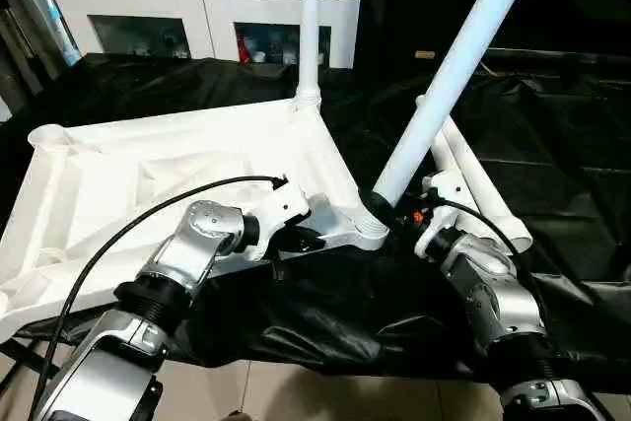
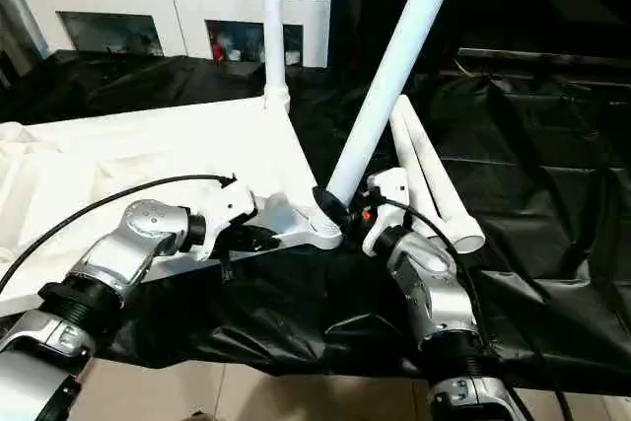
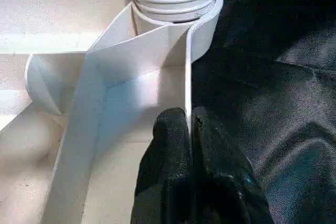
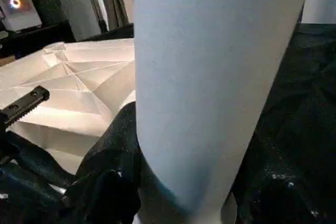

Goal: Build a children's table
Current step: Insert table leg to table base

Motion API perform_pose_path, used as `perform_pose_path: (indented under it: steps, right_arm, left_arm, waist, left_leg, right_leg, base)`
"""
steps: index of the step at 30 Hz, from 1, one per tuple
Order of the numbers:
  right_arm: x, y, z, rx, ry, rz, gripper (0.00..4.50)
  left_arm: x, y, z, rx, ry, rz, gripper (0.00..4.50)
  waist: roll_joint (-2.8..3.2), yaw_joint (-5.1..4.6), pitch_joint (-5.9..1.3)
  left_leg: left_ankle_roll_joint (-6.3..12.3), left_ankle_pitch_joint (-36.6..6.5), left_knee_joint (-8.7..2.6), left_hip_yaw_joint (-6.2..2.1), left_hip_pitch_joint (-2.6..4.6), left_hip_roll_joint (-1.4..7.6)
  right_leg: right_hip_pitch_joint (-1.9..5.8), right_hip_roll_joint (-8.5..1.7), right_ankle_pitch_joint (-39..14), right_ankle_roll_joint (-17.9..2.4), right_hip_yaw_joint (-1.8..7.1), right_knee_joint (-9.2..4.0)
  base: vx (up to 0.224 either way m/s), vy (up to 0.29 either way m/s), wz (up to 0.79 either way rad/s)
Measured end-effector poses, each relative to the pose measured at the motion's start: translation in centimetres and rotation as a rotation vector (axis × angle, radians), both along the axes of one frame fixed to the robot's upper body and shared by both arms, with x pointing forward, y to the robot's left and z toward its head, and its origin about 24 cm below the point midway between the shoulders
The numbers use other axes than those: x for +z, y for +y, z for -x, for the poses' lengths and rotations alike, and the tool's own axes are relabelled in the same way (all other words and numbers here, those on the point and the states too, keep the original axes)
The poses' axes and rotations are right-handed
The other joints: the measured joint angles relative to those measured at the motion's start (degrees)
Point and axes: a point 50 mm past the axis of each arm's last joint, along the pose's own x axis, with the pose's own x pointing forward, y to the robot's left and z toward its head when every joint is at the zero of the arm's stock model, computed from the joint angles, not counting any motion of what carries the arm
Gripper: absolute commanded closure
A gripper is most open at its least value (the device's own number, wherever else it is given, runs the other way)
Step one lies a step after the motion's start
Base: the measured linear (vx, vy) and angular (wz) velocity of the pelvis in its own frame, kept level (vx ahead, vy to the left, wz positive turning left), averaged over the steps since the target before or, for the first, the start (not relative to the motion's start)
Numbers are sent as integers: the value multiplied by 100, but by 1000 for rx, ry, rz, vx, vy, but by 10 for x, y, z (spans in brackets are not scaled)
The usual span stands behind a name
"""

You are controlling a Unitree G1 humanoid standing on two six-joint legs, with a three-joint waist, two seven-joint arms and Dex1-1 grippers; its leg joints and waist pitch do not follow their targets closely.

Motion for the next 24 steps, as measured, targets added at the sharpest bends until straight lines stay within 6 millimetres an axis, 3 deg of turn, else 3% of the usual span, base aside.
perform_pose_path:
  steps: [4, 12, 24]
  right_arm:
    - [4, 5, -6, 48, -10, 58, 259]
    - [10, 8, -12, 201, -15, 151, 260]
    - [8, 3, -10, 276, -14, 106, 260]
  left_arm:
    - [0, 2, 0, 3, -5, -7, 450]
    - [1, 7, 1, -36, -10, -23, 450]
    - [2, 9, 2, -77, -17, -25, 450]
  waist:
    - [-8, -51, -3]
    - [-70, -55, -28]
    - [-95, -31, -41]
  left_leg:
    - [1, 0, 0, 0, 3, 0]
    - [0, 0, -10, -7, 2, 7]
    - [-2, 0, -48, -4, 7, 9]
  right_leg:
    - [0, 0, 0, 0, -1, -5]
    - [-1, 0, -1, 1, -21, -6]
    - [-4, 2, -1, 2, -28, -6]
  base:
    - [0, 0, 0]
    - [0, 0, 0]
    - [0, 0, 0]
